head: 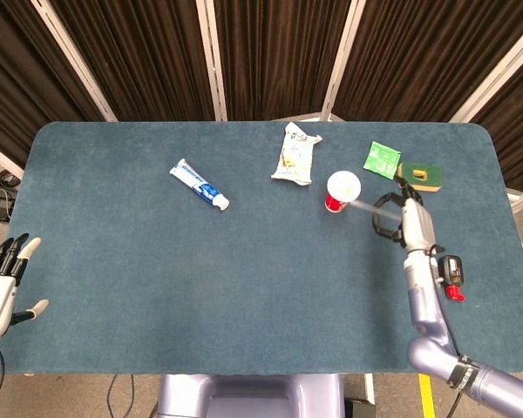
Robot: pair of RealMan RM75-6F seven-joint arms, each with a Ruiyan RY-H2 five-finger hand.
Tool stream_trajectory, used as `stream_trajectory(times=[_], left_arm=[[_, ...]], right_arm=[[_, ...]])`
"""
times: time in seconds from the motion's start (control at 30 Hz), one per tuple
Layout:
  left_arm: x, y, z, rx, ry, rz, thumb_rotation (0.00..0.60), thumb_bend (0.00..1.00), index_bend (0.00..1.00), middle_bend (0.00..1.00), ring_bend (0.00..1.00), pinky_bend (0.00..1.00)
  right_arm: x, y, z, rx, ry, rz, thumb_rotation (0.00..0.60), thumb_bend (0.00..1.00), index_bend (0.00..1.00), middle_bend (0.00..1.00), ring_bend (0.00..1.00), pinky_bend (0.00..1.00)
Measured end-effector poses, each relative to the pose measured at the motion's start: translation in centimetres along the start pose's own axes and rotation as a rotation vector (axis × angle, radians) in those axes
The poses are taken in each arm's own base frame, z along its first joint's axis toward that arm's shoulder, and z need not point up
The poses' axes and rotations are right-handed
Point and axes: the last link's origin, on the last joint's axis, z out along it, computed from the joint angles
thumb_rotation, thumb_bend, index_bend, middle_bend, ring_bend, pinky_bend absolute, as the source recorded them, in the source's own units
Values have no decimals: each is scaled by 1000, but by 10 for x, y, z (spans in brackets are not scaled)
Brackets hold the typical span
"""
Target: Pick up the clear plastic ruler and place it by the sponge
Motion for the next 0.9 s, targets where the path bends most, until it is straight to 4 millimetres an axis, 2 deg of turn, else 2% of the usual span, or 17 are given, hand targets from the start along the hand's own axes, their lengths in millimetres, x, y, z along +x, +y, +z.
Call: stream_trajectory(times=[0.27, 0.43, 0.6, 0.9], left_arm=[[0, 0, 1, 1, 2, -2, 600, 139, 5, 0, 0, 0], [1, -1, 1, 3, 5, -5, 600, 138, 7, 0, 0, 0], [1, -1, 0, 7, 8, -11, 600, 139, 7, 0, 0, 0], [1, -2, 1, 12, 1, -16, 600, 139, 10, 0, 0, 0]], right_arm=[[23, -42, 22, -9, 26, 468, 600, 471, 542, 89, 0, 0], [21, -69, 35, 7, -10, 716, 600, 472, 545, 99, 0, 0], [4, -78, 46, -8, -46, 867, 600, 472, 552, 103, 0, 0], [-17, -77, 63, -59, -68, 1118, 600, 471, 559, 106, 0, 0]])
